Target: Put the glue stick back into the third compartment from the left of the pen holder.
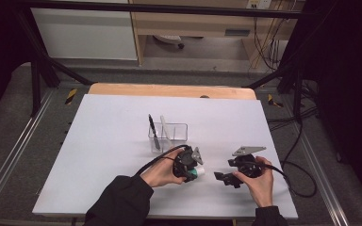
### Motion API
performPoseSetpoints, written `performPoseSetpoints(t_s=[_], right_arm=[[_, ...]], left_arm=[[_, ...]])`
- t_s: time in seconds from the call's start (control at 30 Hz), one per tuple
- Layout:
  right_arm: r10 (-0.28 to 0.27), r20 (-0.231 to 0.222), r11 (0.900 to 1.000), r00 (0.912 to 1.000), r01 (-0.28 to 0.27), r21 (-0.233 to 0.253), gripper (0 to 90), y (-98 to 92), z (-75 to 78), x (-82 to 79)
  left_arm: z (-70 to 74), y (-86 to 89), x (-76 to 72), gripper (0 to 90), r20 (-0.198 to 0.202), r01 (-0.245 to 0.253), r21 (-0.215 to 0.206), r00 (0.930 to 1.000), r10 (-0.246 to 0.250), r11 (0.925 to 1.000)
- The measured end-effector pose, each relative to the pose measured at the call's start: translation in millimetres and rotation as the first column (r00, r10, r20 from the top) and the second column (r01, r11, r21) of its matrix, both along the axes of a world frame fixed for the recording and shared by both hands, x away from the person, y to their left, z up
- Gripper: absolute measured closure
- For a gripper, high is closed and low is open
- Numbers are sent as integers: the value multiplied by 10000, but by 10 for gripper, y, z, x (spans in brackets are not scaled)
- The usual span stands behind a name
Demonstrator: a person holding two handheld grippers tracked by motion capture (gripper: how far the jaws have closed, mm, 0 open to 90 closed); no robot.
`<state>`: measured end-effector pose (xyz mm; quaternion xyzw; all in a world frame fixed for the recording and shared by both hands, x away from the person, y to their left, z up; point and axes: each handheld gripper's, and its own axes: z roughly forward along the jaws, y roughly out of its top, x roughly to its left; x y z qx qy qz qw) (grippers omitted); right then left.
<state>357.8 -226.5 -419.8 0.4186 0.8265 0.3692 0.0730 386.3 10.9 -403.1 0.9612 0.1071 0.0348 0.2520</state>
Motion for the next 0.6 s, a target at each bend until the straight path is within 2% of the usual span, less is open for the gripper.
performPoseSetpoints(t_s=[0.17, 0.33, 0.43, 0.6], right_arm=[[99, 86, 9999, 9999, -99, -19, 171, -37, 3, -14], [125, 134, 9999, 9998, -126, 60, 154, -90, -19, -19], [139, 94, 9999, 9999, -140, 48, 153, -131, -37, -26], [110, 159, 9999, 9998, -111, 77, 156, -205, -61, -33]], left_arm=[[61, 111, 9, 653, 211, -743, -529, 9969, 755, 9958], [131, 247, 21, 652, 231, -1417, -1246, 9891, 1456, 9820], [184, 327, 31, 652, 351, -1789, -1682, 9817, 1873, 9694], [263, 431, 52, 652, 376, -2439, -2347, 9650, 2595, 9410]])
